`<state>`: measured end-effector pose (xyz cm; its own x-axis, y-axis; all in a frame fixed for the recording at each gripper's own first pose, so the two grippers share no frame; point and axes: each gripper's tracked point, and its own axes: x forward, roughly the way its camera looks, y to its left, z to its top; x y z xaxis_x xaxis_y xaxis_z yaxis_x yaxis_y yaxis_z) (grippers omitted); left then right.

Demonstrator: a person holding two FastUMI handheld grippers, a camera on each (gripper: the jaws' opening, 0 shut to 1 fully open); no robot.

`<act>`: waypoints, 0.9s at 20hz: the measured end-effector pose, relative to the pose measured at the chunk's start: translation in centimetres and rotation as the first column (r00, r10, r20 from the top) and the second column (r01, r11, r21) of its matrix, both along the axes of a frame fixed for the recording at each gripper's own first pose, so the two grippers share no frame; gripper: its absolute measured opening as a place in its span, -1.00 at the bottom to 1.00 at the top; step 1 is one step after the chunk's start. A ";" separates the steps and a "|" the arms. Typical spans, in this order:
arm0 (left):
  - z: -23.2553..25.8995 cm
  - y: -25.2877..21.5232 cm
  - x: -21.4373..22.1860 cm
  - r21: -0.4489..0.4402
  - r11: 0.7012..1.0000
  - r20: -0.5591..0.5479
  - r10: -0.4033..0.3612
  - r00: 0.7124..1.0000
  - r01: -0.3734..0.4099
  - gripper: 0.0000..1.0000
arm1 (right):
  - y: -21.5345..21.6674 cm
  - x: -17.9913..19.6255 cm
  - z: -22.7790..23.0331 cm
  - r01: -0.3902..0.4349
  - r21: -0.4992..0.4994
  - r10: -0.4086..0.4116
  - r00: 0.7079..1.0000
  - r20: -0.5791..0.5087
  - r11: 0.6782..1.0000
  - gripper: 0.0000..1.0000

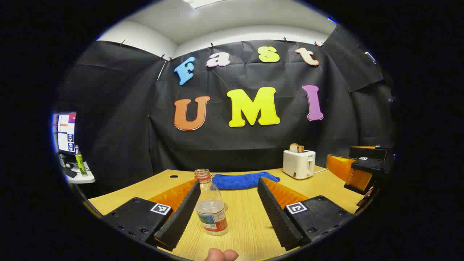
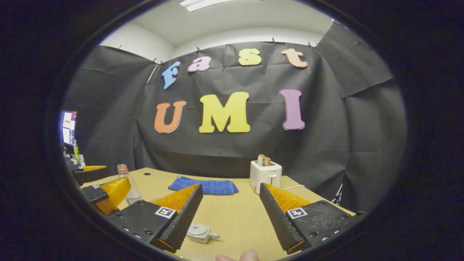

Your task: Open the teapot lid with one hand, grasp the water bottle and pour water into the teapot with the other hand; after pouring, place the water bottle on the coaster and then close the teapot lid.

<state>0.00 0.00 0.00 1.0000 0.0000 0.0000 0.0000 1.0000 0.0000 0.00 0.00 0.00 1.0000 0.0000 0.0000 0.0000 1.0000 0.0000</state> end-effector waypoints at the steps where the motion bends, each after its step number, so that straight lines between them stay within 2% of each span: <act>1: -0.1 0.2 0.0 0.001 1.000 0.003 0.005 1.000 -0.005 0.98 | -0.1 0.1 0.0 0.004 -0.005 -0.004 1.000 -0.002 1.000 0.94; 3: -0.2 0.1 0.0 0.011 1.000 0.000 -0.001 1.000 0.001 0.98 | -0.2 0.1 0.3 0.010 -0.005 -0.010 1.000 0.003 1.000 0.90; 9: -0.5 0.0 -0.2 0.014 1.000 -0.012 -0.010 1.000 0.010 0.98 | -1.0 -0.3 -0.3 0.028 -0.008 -0.028 1.000 0.006 1.000 0.94; 18: -0.9 0.6 0.1 0.013 1.000 -0.022 -0.007 1.000 0.007 0.98 | -0.5 0.2 -2.1 0.014 0.003 -0.014 1.000 -0.028 1.000 0.90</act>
<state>0.06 0.55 -0.93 0.9997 -0.0066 -0.0217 0.0069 0.9999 0.0132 0.20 -0.45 -2.14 0.9995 -0.0140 -0.0276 0.0141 0.9999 0.0034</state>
